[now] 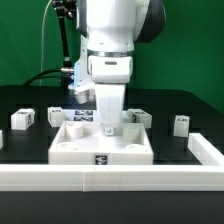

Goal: Assemble one leg

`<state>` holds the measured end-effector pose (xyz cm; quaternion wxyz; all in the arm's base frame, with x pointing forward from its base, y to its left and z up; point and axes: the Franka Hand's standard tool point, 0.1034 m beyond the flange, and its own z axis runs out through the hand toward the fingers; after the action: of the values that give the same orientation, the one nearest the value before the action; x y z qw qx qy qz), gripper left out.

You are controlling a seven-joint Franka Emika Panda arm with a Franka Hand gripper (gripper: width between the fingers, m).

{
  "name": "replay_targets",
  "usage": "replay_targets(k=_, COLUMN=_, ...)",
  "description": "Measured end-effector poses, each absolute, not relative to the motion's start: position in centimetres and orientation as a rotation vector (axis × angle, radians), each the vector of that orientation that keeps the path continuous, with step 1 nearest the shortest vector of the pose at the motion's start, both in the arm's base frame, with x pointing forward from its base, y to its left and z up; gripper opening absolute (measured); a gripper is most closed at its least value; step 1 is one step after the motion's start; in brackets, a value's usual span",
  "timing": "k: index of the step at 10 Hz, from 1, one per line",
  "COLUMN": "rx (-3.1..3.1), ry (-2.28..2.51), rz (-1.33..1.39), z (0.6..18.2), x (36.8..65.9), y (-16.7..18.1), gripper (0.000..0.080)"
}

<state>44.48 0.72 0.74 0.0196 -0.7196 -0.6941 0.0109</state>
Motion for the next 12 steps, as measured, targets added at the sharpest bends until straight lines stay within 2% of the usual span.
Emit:
replay_targets(k=5, rx=-2.198, ry=-2.199, rz=-0.004, z=0.7, x=47.2, y=6.0, gripper=0.006)
replay_targets(k=12, rx=-2.237, ry=-2.157, rz=-0.014, z=0.7, x=48.9, y=7.8, gripper=0.006)
